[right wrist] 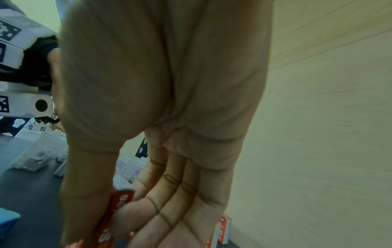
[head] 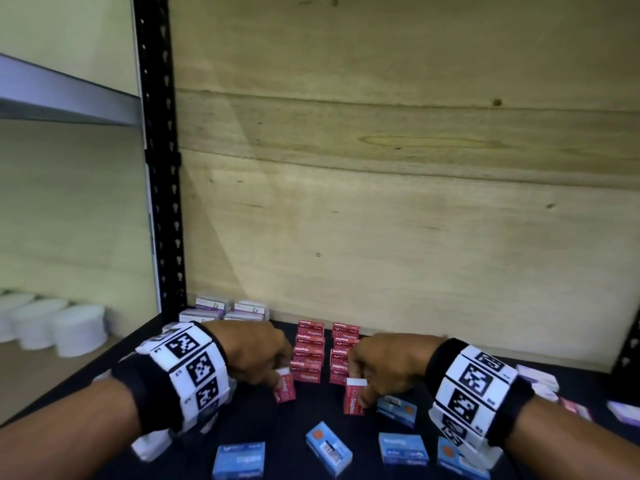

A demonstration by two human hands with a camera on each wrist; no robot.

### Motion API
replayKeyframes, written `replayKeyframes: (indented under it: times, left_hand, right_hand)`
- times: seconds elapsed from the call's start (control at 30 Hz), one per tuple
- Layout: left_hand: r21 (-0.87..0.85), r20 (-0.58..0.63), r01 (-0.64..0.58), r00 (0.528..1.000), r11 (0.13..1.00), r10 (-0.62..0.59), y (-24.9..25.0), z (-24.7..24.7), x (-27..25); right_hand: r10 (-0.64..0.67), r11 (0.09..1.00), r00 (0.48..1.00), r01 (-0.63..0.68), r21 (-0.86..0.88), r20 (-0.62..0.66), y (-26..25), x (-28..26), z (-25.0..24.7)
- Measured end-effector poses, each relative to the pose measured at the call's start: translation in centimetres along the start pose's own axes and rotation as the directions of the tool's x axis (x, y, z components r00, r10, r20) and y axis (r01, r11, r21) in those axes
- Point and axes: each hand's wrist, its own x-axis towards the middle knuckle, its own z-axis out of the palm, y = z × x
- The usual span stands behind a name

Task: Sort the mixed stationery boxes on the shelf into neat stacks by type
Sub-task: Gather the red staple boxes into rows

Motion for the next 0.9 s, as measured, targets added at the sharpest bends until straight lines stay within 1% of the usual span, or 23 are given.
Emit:
replayKeyframes:
  times: [0.13, 0.23, 0.3, 0.47, 0.57, 0.67, 0.77, 0.9]
  left_hand:
    - [-0.022, -0.01, -0.048, 0.999, 0.999, 0.048, 0.4, 0.4, 0.4]
    - [-0.032, -0.044, -0.088, 0.995, 0.996, 0.087, 0.2, 0.9, 0.7]
    - [-0.041, -0.044, -0.083, 0.996, 0.996, 0.081, 0.1, 1.3, 0.8]
    - [-0.099, -0.05, -0.094, 0.995, 0.991, 0.089, -0.1, 1.5, 0.7]
    - [-0.11, -0.059, -0.064, 0.997, 0.992, 0.058, -0.2, 1.5, 0.6]
    - [-0.101, -0.035, -0.017, 0.999, 0.995, 0.014, 0.1, 1.7, 0.6]
    - [-0.118, -0.031, -0.028, 0.999, 0.993, 0.025, 0.4, 1.8, 0.6]
    - [-0.15, -0.021, -0.021, 1.0, 0.988, 0.018, 0.5, 1.5, 0.8]
  right_hand:
    - [-0.01, 1.0, 1.0, 0.01, -0.016, -0.002, -0.1, 0.1, 0.3]
    - [0.002, 1.0, 1.0, -0.002, -0.009, -0.03, -0.2, -0.2, 0.3]
    - [0.015, 1.0, 0.998, -0.014, 0.019, -0.055, -0.2, -0.4, 0.2]
    - [-0.002, 0.999, 0.999, 0.004, 0.033, -0.053, -0.1, -0.5, 0.0]
    - [-0.012, 0.999, 0.999, 0.014, 0.052, -0.039, -0.3, -0.3, 0.2]
    - [-0.002, 1.0, 1.0, 0.002, 0.02, -0.027, -0.4, -0.1, 0.6]
    - [0.011, 1.0, 1.0, -0.011, -0.006, -0.001, -0.6, 0.1, 1.0]
    - [0.001, 1.0, 1.0, -0.001, -0.027, -0.01, -0.7, 0.3, 1.2]
